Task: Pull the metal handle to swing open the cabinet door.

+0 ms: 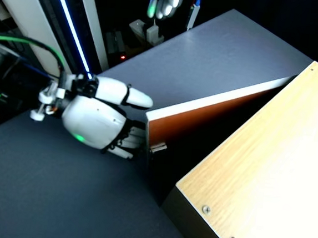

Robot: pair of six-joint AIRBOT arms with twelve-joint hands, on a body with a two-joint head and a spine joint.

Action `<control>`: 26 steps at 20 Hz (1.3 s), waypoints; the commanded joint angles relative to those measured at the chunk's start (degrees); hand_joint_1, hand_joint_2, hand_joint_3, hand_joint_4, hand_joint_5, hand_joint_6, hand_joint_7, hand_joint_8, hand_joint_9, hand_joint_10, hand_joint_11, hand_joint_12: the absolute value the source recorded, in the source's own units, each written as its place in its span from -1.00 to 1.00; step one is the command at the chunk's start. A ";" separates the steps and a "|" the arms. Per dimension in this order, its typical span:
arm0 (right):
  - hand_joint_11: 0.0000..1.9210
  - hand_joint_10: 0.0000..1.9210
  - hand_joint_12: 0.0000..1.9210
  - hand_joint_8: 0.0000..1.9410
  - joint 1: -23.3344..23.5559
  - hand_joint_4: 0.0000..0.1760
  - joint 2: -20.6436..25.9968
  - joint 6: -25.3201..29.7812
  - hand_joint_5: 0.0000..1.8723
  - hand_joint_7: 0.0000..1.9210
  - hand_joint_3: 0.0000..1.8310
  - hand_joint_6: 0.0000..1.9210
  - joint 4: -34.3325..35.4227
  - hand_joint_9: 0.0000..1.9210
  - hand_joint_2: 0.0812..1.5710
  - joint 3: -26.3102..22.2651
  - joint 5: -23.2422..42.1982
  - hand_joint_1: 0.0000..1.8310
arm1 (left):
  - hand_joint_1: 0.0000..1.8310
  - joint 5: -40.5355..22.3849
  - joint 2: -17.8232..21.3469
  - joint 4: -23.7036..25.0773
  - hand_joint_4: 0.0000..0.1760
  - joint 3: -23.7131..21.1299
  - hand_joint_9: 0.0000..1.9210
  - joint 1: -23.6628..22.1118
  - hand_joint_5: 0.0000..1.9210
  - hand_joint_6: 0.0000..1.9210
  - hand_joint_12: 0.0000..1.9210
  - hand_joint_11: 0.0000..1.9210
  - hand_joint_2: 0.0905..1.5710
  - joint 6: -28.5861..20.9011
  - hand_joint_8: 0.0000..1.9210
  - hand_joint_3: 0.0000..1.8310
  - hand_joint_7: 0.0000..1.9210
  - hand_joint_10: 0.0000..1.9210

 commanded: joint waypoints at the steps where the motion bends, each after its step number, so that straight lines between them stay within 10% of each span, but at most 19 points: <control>1: -1.00 -1.00 0.02 -1.00 -0.07 -1.00 0.84 0.58 -0.64 -0.61 -1.00 -1.00 -1.40 -0.63 0.98 -0.51 -5.29 -1.00 | -1.00 -1.47 0.41 -5.79 -1.00 0.07 -0.44 -0.54 -0.43 -1.00 -0.13 -0.86 1.00 0.55 -1.00 -1.00 -0.39 -1.00; 26: -1.00 -1.00 -0.01 -1.00 -10.83 -1.00 7.84 0.63 -0.66 -0.60 -1.00 -1.00 -9.10 -0.63 0.98 1.81 -5.69 -1.00 | -1.00 -1.46 0.41 -5.79 -1.00 0.07 -0.44 -0.55 -0.43 -1.00 -0.14 -0.86 0.99 0.55 -1.00 -1.00 -0.39 -1.00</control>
